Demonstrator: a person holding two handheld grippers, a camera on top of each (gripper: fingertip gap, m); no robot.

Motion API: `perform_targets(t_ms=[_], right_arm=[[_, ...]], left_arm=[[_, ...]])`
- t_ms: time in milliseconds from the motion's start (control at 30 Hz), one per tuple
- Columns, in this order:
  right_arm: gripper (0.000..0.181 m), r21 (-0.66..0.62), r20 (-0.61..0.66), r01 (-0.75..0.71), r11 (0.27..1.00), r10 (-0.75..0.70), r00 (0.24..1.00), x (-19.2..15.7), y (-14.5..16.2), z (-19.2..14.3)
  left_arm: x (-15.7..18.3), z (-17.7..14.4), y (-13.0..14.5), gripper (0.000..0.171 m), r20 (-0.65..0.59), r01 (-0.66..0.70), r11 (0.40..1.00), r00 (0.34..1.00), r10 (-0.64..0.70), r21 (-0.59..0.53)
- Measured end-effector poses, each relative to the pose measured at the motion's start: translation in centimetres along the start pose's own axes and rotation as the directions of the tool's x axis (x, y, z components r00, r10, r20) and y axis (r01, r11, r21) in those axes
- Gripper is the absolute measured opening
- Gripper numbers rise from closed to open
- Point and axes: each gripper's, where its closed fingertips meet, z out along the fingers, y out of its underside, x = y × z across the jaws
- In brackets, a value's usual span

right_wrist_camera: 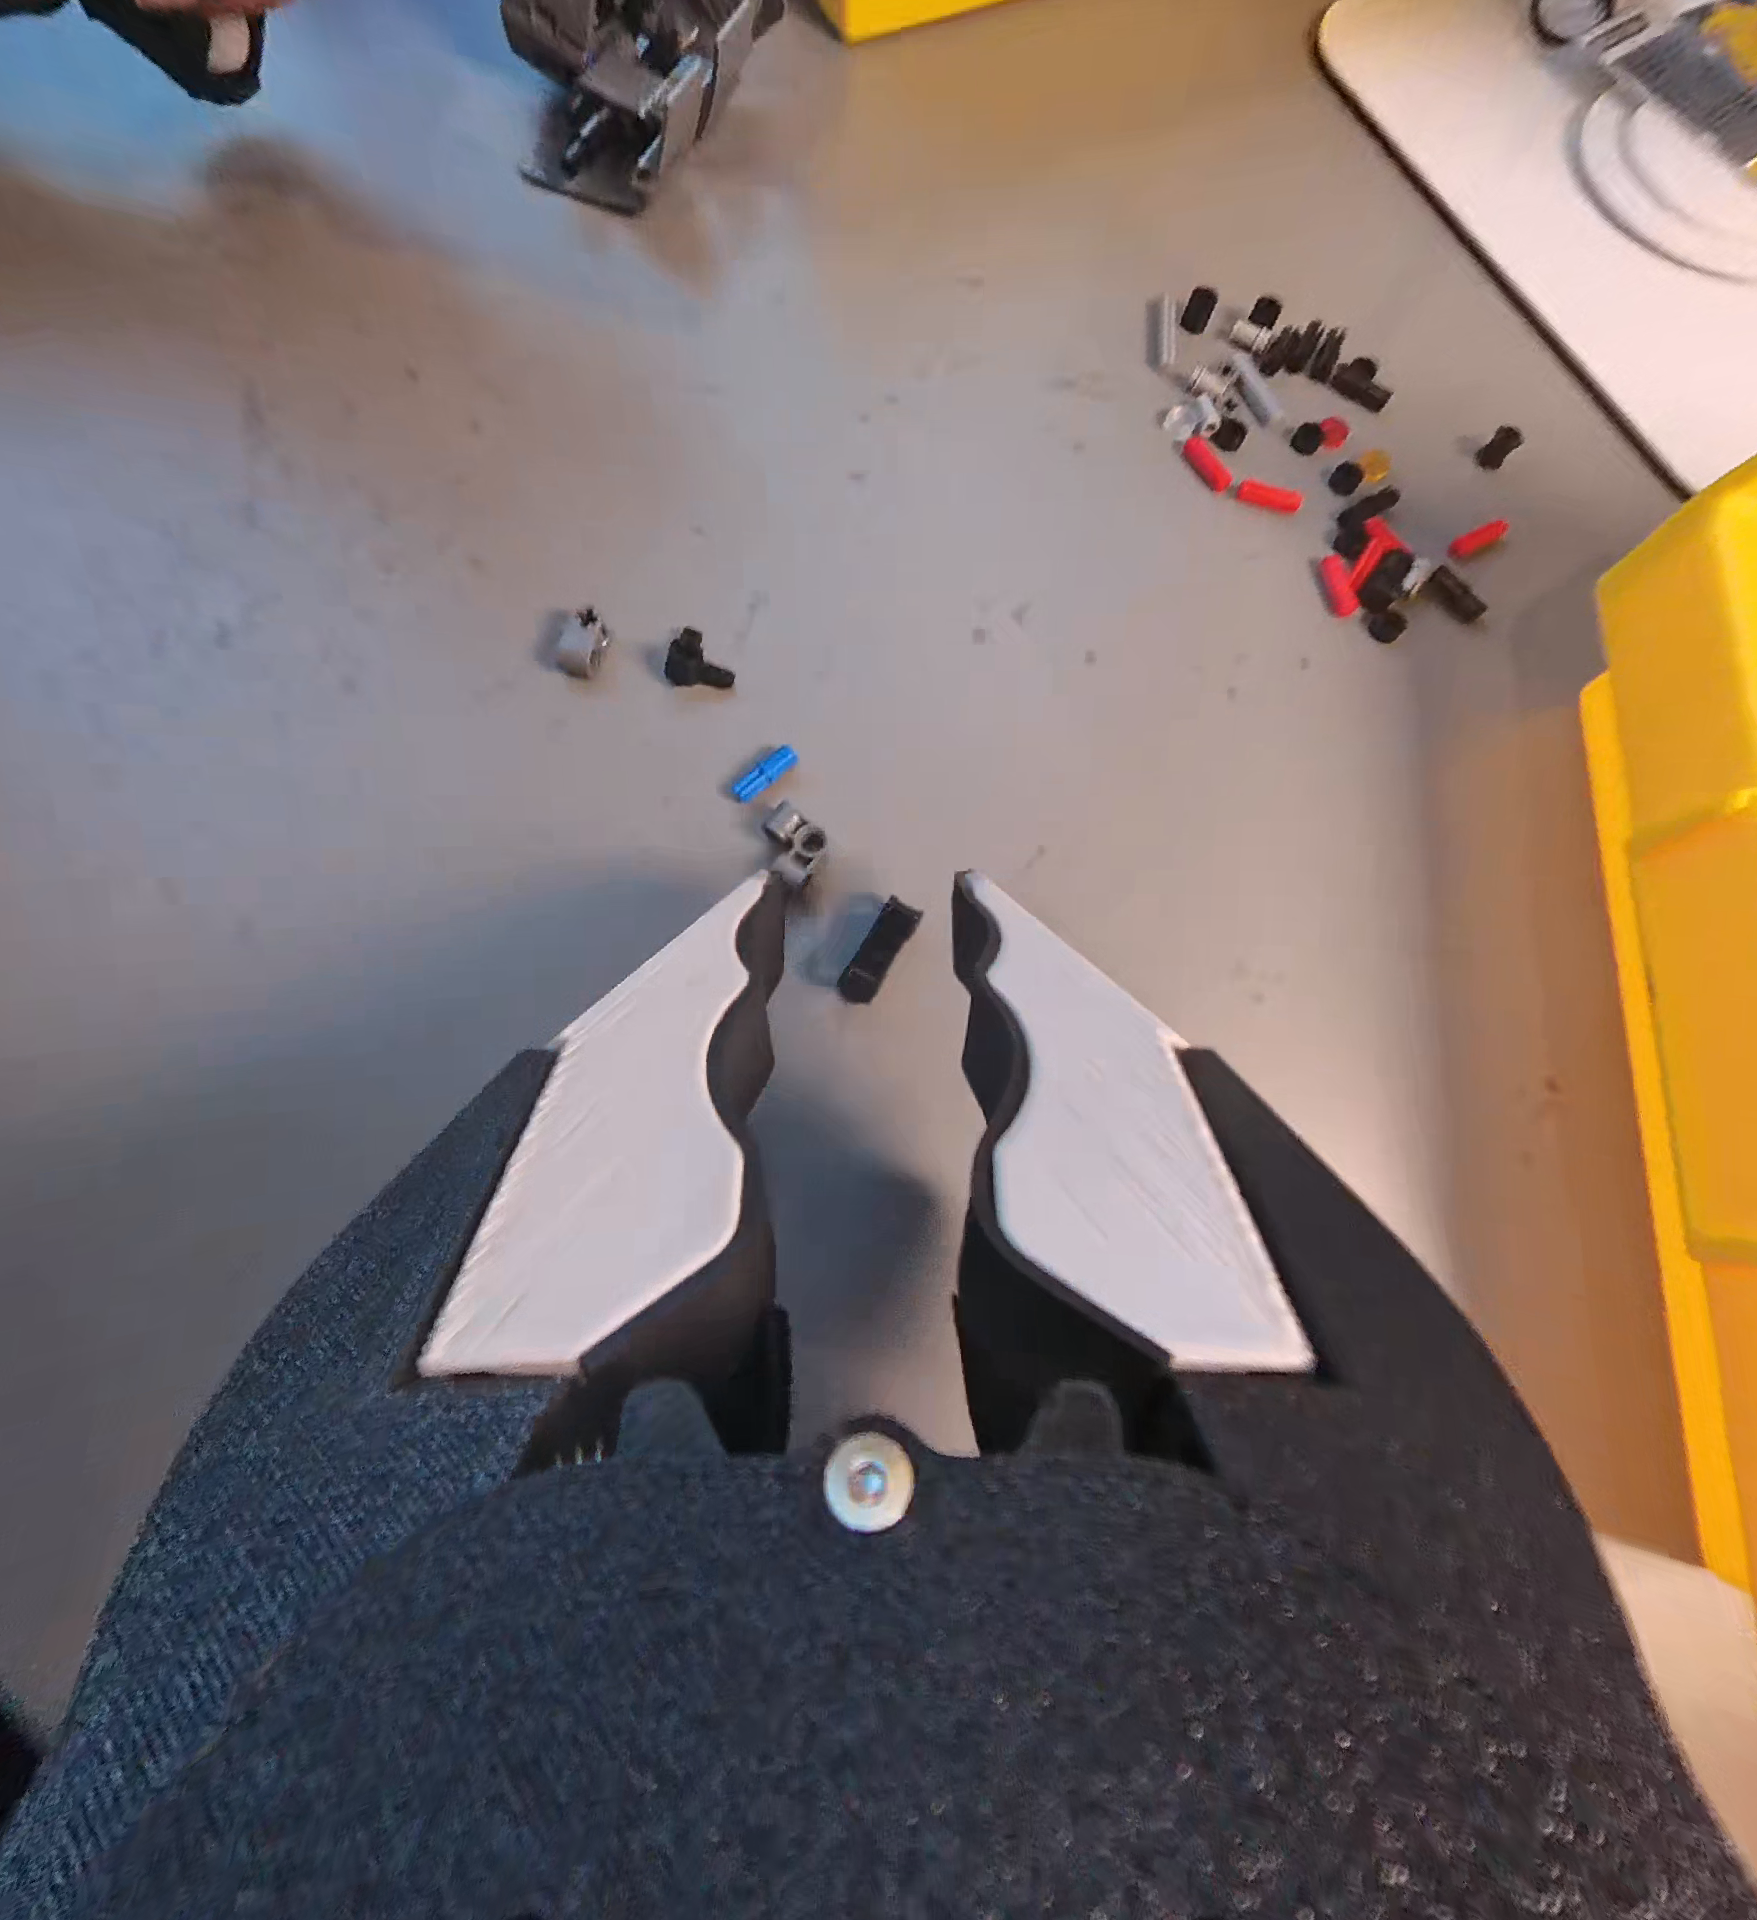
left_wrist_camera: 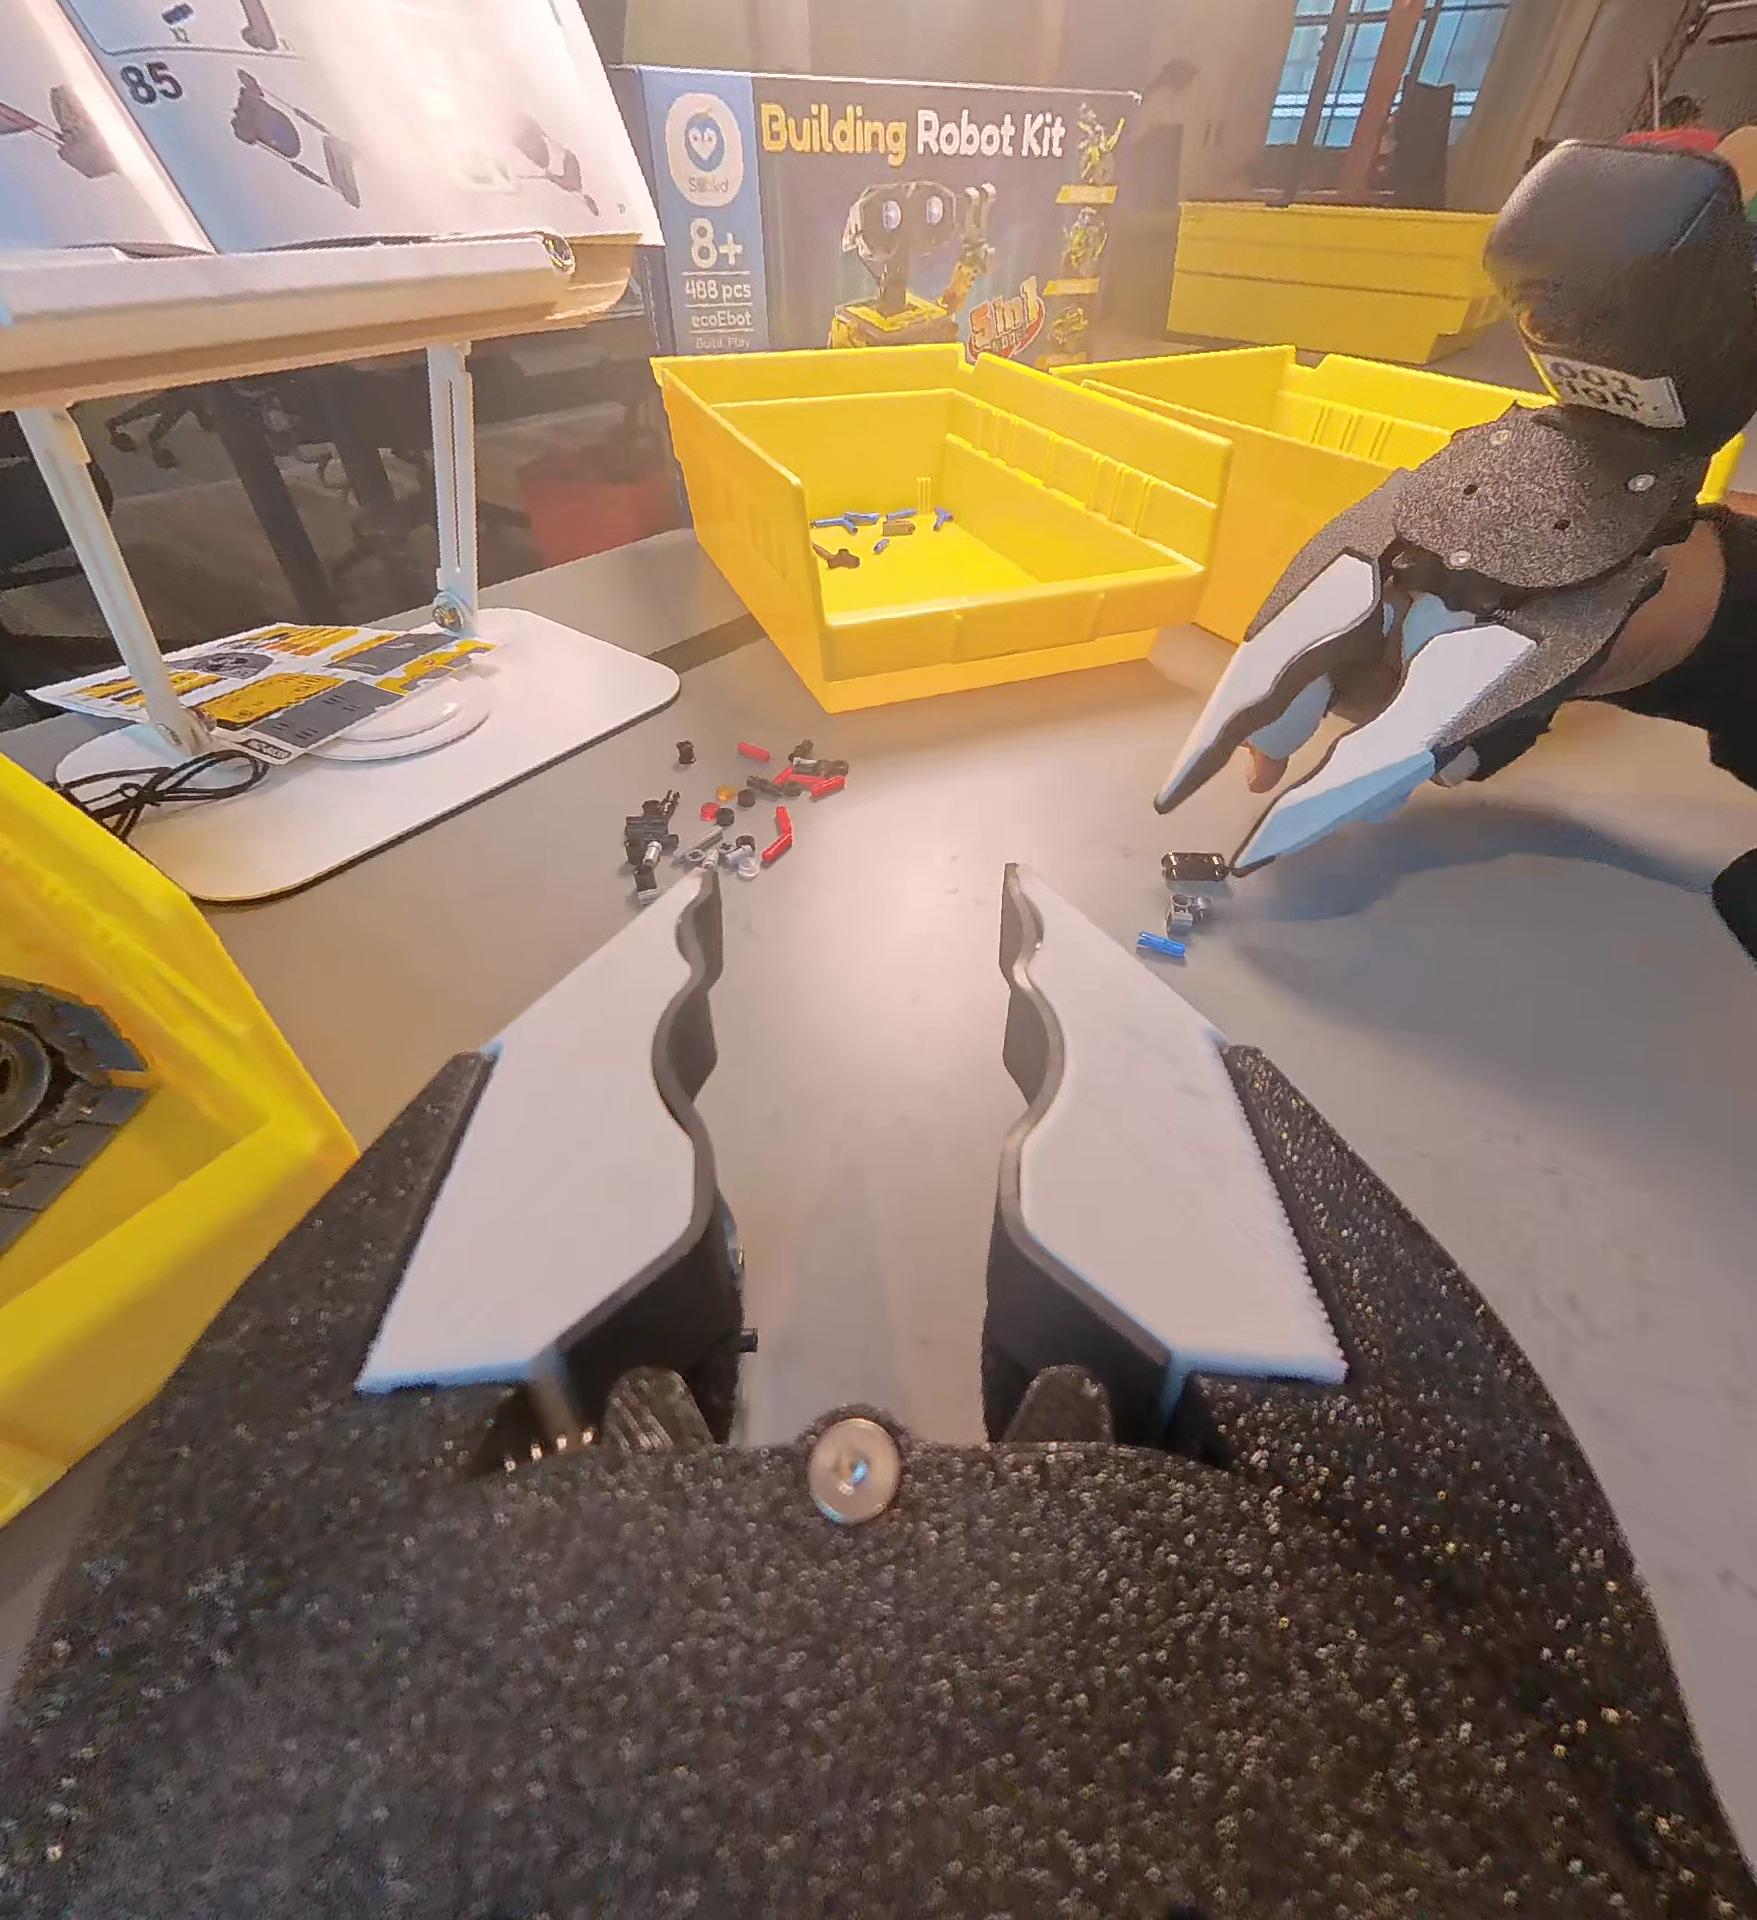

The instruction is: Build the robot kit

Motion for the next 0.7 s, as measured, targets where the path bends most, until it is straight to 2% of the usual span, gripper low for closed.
perform_targets(t_ms=[67,200,333,400,500,533,600,700], right_arm=[[0.031,-0.055,0.038,-0.015,0.998,0.017,0.999,-0.6,1.0,-0.2],[0.017,-0.110,0.003,-0.029,0.993,0.030,1.000,0.0,2.1,0.1],[0.007,-0.107,-0.004,-0.015,0.994,0.014,1.000,0.0,1.9,0.1],[0.007,-0.049,-0.021,0.032,0.998,-0.033,0.999,-0.1,0.4,-0.4],[0.007,0.152,0.087,0.176,0.972,-0.191,0.978,-4.5,-4.1,-1.0],[0.007,0.184,0.129,0.215,0.959,-0.241,0.962,-6.4,-5.0,-0.6],[0.008,0.168,0.216,0.292,0.941,-0.325,0.921,-10.0,-4.9,1.0],[0.008,0.070,0.274,0.385,0.920,-0.389,0.880,-12.6,-3.1,3.5]], left_arm=[[0.0,0.1,0.1,0.052,0.000,-0.001,1.000,1.000,0.001,-0.002],[0.2,0.1,0.1,0.052,-0.004,-0.010,1.000,1.000,0.010,-0.005],[0.4,0.2,0.1,0.051,-0.013,-0.011,1.000,1.000,0.011,-0.009],[0.8,0.2,0.1,0.050,-0.041,-0.008,1.000,0.999,0.007,-0.014],[2.7,0.5,0.7,0.049,-0.147,-0.008,0.998,0.989,0.000,-0.056],[3.5,0.6,1.0,0.049,-0.182,-0.018,0.997,0.983,0.005,-0.073],[5.1,0.7,1.7,0.048,-0.263,-0.056,0.992,0.965,0.025,-0.110],[6.2,0.8,3.1,0.047,-0.308,-0.132,0.976,0.949,0.074,-0.172]])
